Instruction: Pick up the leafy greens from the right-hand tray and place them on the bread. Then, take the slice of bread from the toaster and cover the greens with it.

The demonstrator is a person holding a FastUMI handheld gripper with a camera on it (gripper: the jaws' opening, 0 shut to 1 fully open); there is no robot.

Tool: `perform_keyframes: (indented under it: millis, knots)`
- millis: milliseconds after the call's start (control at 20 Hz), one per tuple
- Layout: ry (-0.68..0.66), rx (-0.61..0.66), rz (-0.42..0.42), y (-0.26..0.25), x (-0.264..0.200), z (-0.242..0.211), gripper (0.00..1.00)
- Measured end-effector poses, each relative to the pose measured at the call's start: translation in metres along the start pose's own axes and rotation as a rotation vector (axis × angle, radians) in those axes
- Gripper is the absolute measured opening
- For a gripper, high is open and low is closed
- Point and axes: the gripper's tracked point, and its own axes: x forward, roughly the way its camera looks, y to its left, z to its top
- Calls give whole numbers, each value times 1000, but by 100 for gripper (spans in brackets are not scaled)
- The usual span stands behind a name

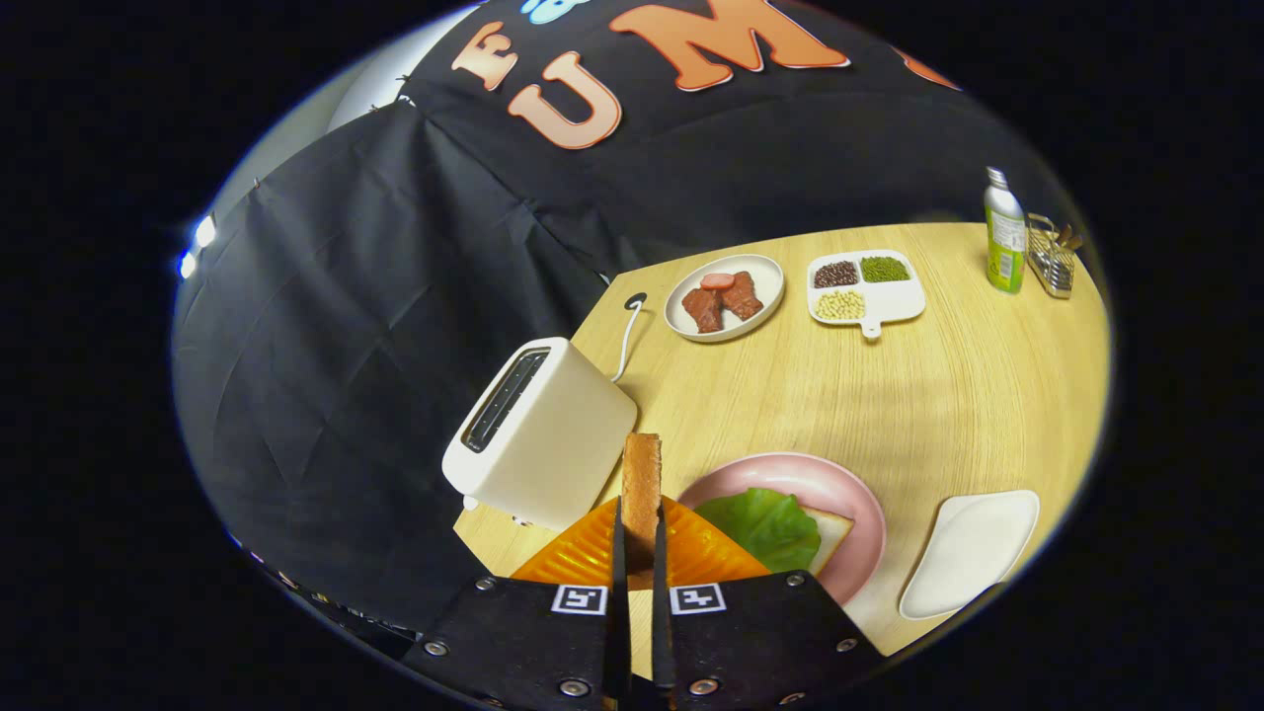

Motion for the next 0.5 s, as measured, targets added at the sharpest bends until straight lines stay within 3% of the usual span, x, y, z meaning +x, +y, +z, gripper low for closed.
perform_keyframes:
  millis: [500]
  knots:
    - [10, 113, 19, -54, 11, -44, 9]
